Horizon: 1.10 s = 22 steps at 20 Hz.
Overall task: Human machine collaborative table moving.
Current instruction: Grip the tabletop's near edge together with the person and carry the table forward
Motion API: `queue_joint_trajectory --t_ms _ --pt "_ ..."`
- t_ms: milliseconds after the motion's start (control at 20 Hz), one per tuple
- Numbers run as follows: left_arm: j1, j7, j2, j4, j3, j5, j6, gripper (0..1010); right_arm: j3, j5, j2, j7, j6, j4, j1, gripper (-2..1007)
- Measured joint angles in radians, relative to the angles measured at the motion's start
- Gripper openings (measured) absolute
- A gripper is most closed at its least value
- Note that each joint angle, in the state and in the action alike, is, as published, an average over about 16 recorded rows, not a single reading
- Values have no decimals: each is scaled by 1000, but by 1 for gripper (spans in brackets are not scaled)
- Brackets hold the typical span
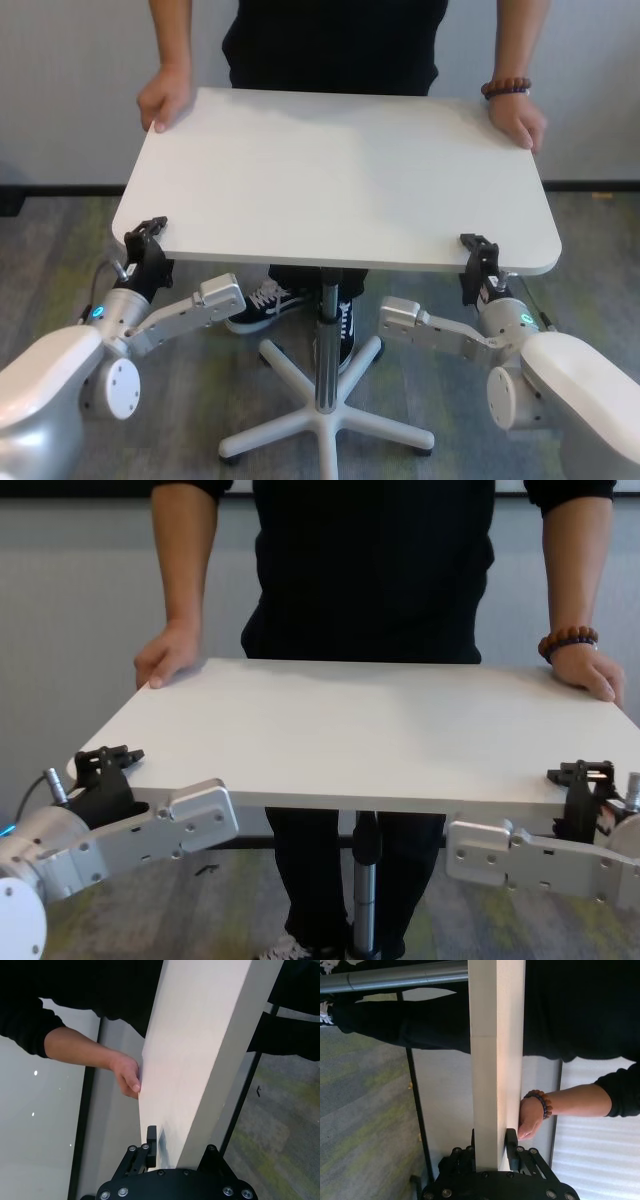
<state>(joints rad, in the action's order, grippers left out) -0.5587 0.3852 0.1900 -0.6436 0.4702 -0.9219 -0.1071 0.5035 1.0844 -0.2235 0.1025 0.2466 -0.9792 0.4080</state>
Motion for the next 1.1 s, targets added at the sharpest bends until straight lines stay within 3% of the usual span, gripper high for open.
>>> queue_joint_trajectory --t_ms 350,600,800,1100 --pt "-97 57 -53 187 22 -5 -38 340 19 -17 33 44 -47 144 79 281" --pt "-142 82 -78 277 32 -8 -57 340 35 -30 57 77 -88 244 130 282" --pt "-157 88 -87 309 34 -10 -64 340 45 -38 70 94 -115 300 158 283" --pt "-152 88 -85 300 34 -10 -65 340 53 -44 80 107 -140 337 175 286"
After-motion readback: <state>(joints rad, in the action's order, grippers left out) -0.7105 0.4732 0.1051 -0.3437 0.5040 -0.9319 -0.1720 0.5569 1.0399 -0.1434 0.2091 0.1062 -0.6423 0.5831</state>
